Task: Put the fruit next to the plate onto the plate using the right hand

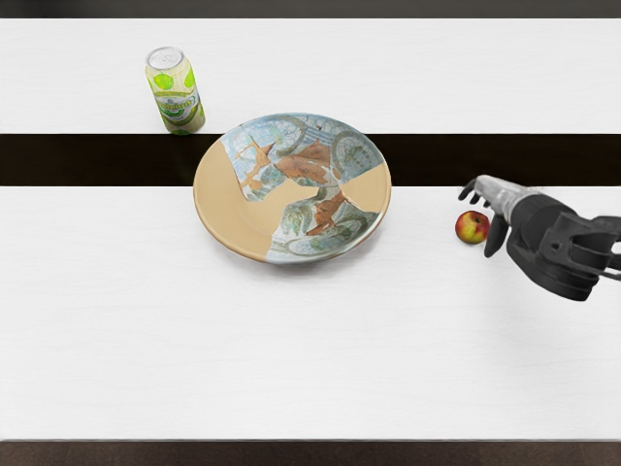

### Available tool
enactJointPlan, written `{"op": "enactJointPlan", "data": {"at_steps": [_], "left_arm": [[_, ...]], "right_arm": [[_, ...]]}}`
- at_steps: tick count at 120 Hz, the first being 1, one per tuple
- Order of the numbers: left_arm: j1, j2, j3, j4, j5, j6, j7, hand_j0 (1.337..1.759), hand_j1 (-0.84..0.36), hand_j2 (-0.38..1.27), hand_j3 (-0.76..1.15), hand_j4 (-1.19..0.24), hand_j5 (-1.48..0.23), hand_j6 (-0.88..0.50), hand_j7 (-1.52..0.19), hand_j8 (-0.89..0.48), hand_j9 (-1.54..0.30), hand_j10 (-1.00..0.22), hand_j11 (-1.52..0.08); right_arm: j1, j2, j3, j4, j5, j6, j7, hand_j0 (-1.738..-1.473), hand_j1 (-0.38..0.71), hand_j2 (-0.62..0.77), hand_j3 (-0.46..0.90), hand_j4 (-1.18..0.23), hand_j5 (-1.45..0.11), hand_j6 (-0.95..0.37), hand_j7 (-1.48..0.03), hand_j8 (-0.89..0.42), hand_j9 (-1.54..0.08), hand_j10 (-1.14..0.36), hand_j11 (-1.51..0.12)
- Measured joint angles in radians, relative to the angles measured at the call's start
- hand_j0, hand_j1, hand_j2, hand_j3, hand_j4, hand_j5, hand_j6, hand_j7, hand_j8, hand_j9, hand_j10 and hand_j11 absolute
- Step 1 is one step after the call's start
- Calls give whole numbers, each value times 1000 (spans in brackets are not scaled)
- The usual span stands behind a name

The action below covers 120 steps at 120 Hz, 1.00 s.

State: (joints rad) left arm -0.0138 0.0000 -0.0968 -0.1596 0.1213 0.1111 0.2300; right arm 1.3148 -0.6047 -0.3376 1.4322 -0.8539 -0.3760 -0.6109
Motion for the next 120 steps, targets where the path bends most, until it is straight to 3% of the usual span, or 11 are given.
{"op": "enactJointPlan", "data": {"at_steps": [74, 120], "left_arm": [[0, 0, 0, 0, 0, 0, 0, 1658, 335, 3, 0, -13, -16, -13, -16, -13, -16, -13, -16], [0, 0, -2, 0, 0, 0, 0, 1658, 334, 3, 0, -13, -16, -13, -16, -13, -16, -13, -16]], "right_arm": [[-11, 28, -4, -2, -7, -3, 0, -1658, 124, -76, 0, -397, -515, -398, -514, -398, -514, -397, -514], [-29, 29, -7, -23, -30, -9, 0, -1656, 240, -65, 0, -514, -668, -469, -666, -513, -668, -514, -668]]}}
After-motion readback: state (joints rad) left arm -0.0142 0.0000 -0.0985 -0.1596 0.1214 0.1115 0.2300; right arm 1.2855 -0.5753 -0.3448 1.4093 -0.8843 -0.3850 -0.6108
